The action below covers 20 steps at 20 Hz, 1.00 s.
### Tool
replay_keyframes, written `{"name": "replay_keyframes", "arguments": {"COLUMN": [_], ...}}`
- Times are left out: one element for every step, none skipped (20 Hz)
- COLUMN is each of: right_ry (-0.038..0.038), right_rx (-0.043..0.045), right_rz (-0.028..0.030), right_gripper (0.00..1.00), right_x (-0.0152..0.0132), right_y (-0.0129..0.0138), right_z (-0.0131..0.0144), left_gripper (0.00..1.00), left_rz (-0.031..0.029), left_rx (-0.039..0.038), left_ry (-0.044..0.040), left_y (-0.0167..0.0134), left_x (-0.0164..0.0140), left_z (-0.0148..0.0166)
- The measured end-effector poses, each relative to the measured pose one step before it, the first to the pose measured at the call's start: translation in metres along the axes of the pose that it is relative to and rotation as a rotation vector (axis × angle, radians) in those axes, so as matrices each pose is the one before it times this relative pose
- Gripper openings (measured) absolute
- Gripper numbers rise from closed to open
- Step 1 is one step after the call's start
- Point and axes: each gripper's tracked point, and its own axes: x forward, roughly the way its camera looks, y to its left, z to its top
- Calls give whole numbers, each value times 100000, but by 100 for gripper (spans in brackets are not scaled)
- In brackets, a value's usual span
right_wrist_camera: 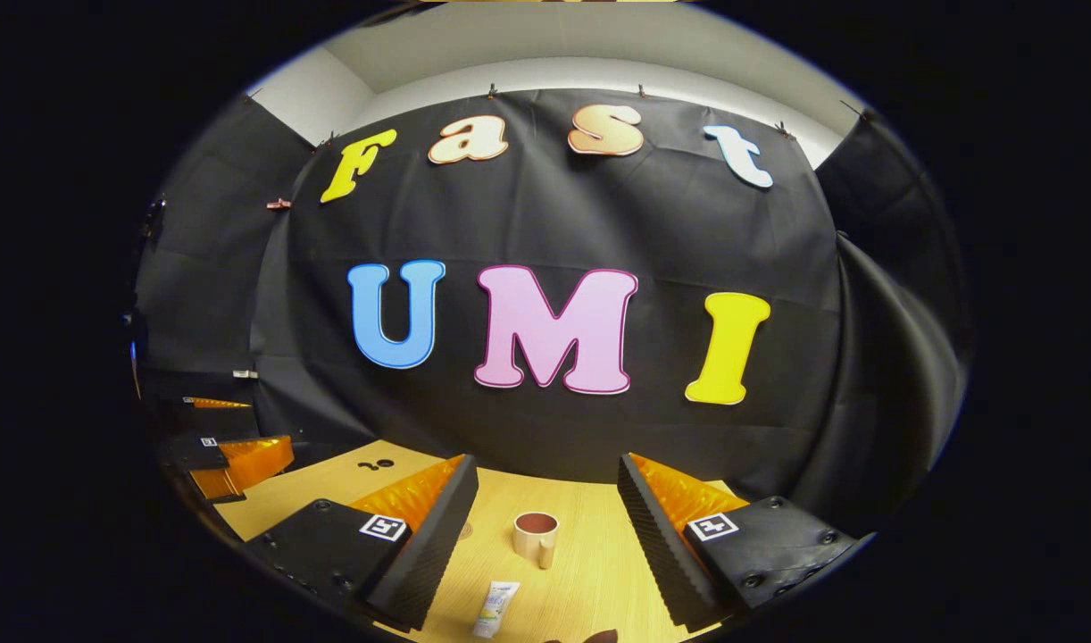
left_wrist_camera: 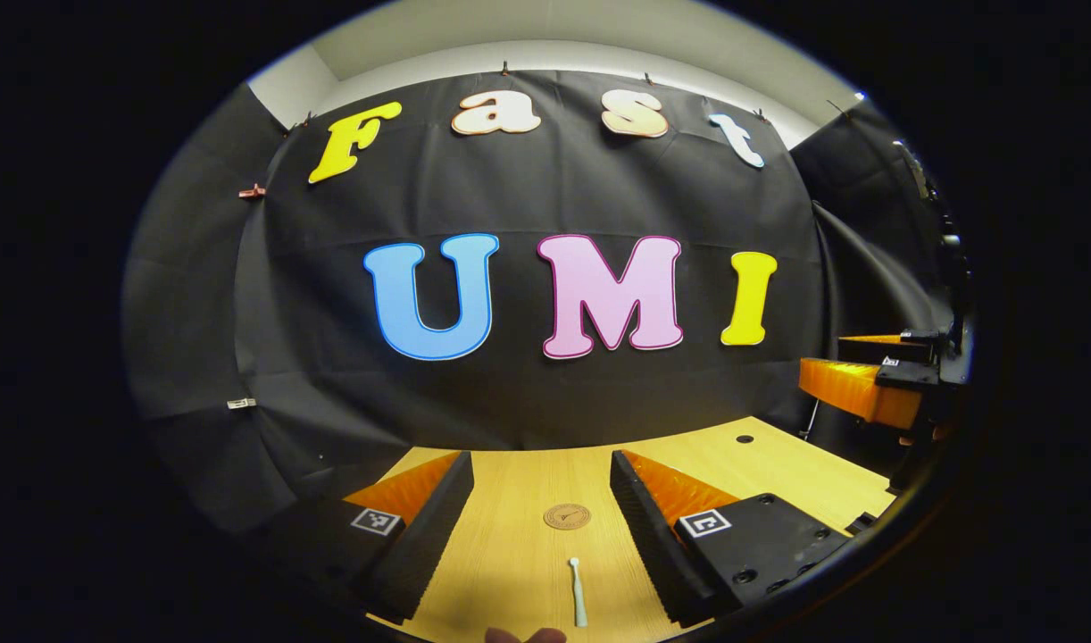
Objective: Put the toothbrush and toothpaste on the desktop into the cup, then pick up the cup and place it on the coaster on the desktop.
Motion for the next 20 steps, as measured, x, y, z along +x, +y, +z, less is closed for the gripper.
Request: {"name": "replay_keyframes", "arguments": {"right_ry": [1567,2371,3382,3839,3582,3458,4038,4523,5799,6722,7692,7793,7276,7704,6995,6445,5014,3987,3581,3398], "right_rx": [123,470,879,1374,1737,1634,1283,1061,840,851,1071,1301,1674,1089,628,406,147,-162,-1390,-1750], "right_rz": [137,360,292,347,386,89,303,192,944,1066,1126,964,943,1032,-260,-290,-289,-621,-636,-1466], "right_gripper": [97,97,97,97,97,97,98,97,97,97,97,98,98,97,98,97,97,98,97,98], "right_x": [271,231,378,334,277,459,697,759,677,780,796,1032,1072,1140,1326,1173,1476,1464,1608,1570], "right_y": [86,151,119,253,218,156,87,92,248,200,113,-40,190,85,-202,-82,-71,152,-74,-100], "right_z": [-415,-554,-820,-910,-731,-867,-990,-1254,-1523,-1817,-2008,-1987,-1662,-1749,-1203,-1333,-1120,-889,-853,-588], "left_gripper": [98,98,98,98,98,98,98,98,98,97,97,97,97,97,97,97,97,97,97,98], "left_rz": [-27,41,125,161,132,85,201,312,212,234,391,404,378,-49,-411,-185,-98,-326,66,319], "left_rx": [59,145,100,-56,-202,-289,-209,-246,-361,-286,-98,35,37,4,-43,-32,-232,-417,-288,-196], "left_ry": [61,229,267,73,64,157,244,223,284,442,603,699,618,762,1469,1873,2135,2387,2479,2522], "left_y": [36,44,111,76,87,72,76,130,168,68,147,138,198,73,-109,-29,70,-33,-35,9], "left_x": [126,101,-17,56,4,83,81,52,-91,-17,-25,-99,-69,-128,4,39,7,122,207,189], "left_z": [-142,-62,-211,-68,-206,-78,-250,-151,-272,-144,-508,-282,-426,-346,-622,-701,-900,-798,-978,-782]}}
